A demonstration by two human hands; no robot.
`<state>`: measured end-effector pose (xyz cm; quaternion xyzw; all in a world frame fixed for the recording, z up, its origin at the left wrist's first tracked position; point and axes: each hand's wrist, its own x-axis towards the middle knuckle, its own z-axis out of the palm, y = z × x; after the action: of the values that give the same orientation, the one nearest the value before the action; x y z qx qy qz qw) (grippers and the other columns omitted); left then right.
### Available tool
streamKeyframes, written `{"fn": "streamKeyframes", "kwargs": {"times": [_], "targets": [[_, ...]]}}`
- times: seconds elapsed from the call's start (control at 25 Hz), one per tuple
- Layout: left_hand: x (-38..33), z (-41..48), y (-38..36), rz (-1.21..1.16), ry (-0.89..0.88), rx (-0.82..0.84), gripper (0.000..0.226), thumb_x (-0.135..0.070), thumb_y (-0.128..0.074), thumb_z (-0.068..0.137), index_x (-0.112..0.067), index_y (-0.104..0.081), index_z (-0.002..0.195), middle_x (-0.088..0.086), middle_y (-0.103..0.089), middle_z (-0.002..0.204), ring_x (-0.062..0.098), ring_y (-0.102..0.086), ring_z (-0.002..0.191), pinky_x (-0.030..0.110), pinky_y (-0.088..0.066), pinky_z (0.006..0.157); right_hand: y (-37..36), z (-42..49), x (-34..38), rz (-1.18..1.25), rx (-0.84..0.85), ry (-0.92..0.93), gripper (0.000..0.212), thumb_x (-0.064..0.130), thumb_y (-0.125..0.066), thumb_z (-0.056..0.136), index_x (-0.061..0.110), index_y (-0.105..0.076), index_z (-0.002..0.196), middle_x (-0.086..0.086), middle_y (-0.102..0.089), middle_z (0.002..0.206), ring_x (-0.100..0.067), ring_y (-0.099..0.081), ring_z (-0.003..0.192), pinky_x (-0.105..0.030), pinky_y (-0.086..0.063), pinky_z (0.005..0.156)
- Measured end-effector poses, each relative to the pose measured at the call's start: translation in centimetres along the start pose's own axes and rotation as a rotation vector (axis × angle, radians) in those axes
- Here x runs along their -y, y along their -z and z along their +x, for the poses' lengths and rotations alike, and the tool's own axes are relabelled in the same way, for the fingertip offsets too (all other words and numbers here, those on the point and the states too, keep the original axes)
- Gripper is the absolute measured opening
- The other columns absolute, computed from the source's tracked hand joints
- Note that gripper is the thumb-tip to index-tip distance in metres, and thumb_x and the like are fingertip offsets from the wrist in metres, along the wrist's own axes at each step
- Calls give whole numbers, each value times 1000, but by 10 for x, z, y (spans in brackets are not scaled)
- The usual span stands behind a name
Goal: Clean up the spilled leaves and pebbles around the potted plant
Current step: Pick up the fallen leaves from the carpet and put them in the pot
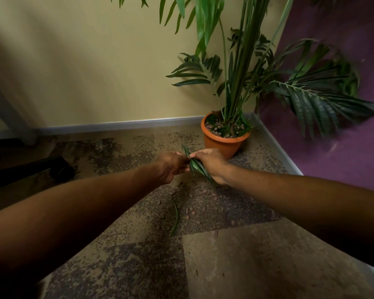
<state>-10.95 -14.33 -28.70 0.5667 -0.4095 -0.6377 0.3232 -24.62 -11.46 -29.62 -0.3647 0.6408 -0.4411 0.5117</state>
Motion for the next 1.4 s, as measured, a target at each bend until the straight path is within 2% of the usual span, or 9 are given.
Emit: {"fn": "streamKeyframes", "kwargs": {"times": [0.12, 0.28, 0.44, 0.56, 0.76, 1.0, 1.16, 1.32, 1.4], "targets": [[-5, -1, 2, 22, -34, -52, 23, 6, -67, 92, -8, -55, 79, 13, -65, 74, 23, -66, 64, 37, -61, 68, 4, -2, 4, -89, 31, 112, 25, -11, -62, 94, 14, -68, 90, -26, -71, 103, -34, -69, 91, -46, -59, 86], [-8, -6, -1, 21, -76, -58, 20, 9, -69, 88, -7, -58, 83, 12, -67, 77, 21, -67, 64, 33, -59, 60, 10, -3, 6, -177, -8, 203, 35, -10, -75, 83, 19, -60, 94, -25, -69, 101, -31, -68, 94, -48, -58, 90], [-13, -4, -7, -41, -96, -94, 25, 12, -71, 86, -5, -59, 98, 13, -64, 85, 21, -65, 68, 28, -57, 55, 14, -1, 6, -167, -51, 225, 27, -2, -80, 84, 13, -61, 95, -11, -65, 88, -22, -65, 86, -41, -60, 83], [-16, -2, -14, -107, -67, -54, 14, 12, -69, 88, 0, -64, 93, 15, -67, 83, 21, -66, 66, 22, -57, 48, 18, 0, 8, -69, -46, 184, 21, -2, -75, 89, 13, -61, 90, -17, -67, 89, -29, -69, 86, -41, -61, 76], [-23, 6, -32, -239, -48, 19, 10, 0, -70, 93, 7, -65, 99, 19, -66, 87, 22, -67, 72, 28, -63, 71, 26, 9, 17, -10, -116, 194, 13, -2, -73, 91, 5, -65, 98, -13, -71, 82, -18, -68, 67, -23, -54, 54], [-40, 15, -46, -265, -69, -34, 16, 1, -72, 92, -2, -59, 82, 17, -63, 80, 23, -64, 71, 37, -60, 84, 35, 19, 16, 55, -90, 217, 19, -1, -73, 92, 1, -67, 111, -19, -73, 97, -21, -69, 79, -25, -59, 70], [-44, 25, -55, -300, -74, 4, 20, -7, -75, 91, -2, -60, 104, 11, -64, 82, 18, -62, 67, 33, -60, 76, 41, 38, 25, 32, -225, 259, 13, 1, -74, 91, 9, -66, 95, -22, -75, 97, -24, -70, 80, -39, -60, 76], [-36, 32, -57, -135, -63, -35, 19, -10, -68, 97, -4, -66, 114, 13, -66, 98, 18, -59, 66, 31, -55, 60, 62, 71, 53, -309, -474, 332, 22, 6, -81, 85, 18, -62, 85, 6, -62, 71, -18, -65, 81, -37, -57, 84], [-23, 36, -46, 16, -75, -43, 14, -7, -65, 97, -2, -68, 110, 13, -68, 100, 20, -61, 69, 32, -53, 61, 69, 84, 59, -458, -528, 315, 27, 11, -81, 85, 23, -56, 84, 5, -63, 75, -21, -67, 87, -35, -55, 83]]}}
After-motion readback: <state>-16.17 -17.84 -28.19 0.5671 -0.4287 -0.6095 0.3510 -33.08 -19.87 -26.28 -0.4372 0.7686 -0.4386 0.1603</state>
